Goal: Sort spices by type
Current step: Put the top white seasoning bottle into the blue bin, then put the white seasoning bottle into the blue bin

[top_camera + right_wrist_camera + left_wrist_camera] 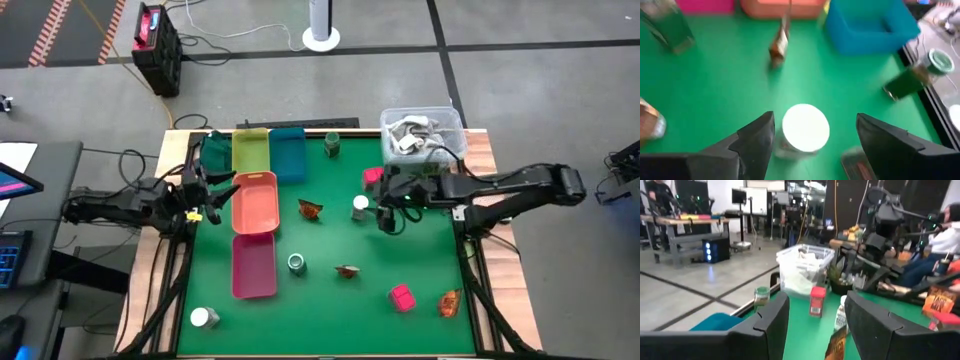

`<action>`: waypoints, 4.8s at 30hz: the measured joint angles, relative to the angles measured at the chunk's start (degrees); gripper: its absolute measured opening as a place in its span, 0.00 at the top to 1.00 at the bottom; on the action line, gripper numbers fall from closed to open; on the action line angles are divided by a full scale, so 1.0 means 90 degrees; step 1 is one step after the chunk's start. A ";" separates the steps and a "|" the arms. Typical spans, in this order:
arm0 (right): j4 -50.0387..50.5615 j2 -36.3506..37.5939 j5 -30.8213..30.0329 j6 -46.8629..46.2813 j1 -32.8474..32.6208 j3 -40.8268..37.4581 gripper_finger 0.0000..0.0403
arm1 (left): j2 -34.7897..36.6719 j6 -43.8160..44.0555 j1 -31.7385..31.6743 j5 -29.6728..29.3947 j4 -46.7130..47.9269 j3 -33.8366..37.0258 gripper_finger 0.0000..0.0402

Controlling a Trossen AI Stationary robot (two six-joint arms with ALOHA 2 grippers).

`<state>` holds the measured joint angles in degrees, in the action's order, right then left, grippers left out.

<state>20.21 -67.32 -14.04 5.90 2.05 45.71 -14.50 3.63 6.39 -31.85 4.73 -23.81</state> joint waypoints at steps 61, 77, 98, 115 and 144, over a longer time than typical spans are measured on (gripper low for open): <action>0.1498 -0.6018 0.1594 0.2162 0.1901 0.7699 0.44 | -0.0891 0.0030 0.0000 -0.0336 0.0454 -0.0174 0.55; 0.2326 -0.8192 0.2149 0.1666 0.2532 0.9848 0.43 | -0.0983 0.0336 0.0000 -0.0282 0.0897 -0.0146 0.55; 0.2400 -0.7917 0.2227 0.1719 0.2541 0.9853 0.21 | -0.1219 0.0235 0.0002 0.0354 0.0887 -0.0451 0.55; 0.4711 -0.6421 0.2117 0.1439 0.1793 0.9855 0.21 | -0.3030 0.0404 0.1747 0.2455 0.3074 -0.1980 0.55; 0.4614 -0.4101 -0.1501 -0.1958 -0.0478 0.6997 0.21 | -0.5860 0.0951 0.4966 0.3333 0.2912 -0.3523 0.55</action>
<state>61.74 -104.23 -27.55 -11.72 -2.26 108.68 -67.24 12.19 51.09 -1.85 30.95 -55.52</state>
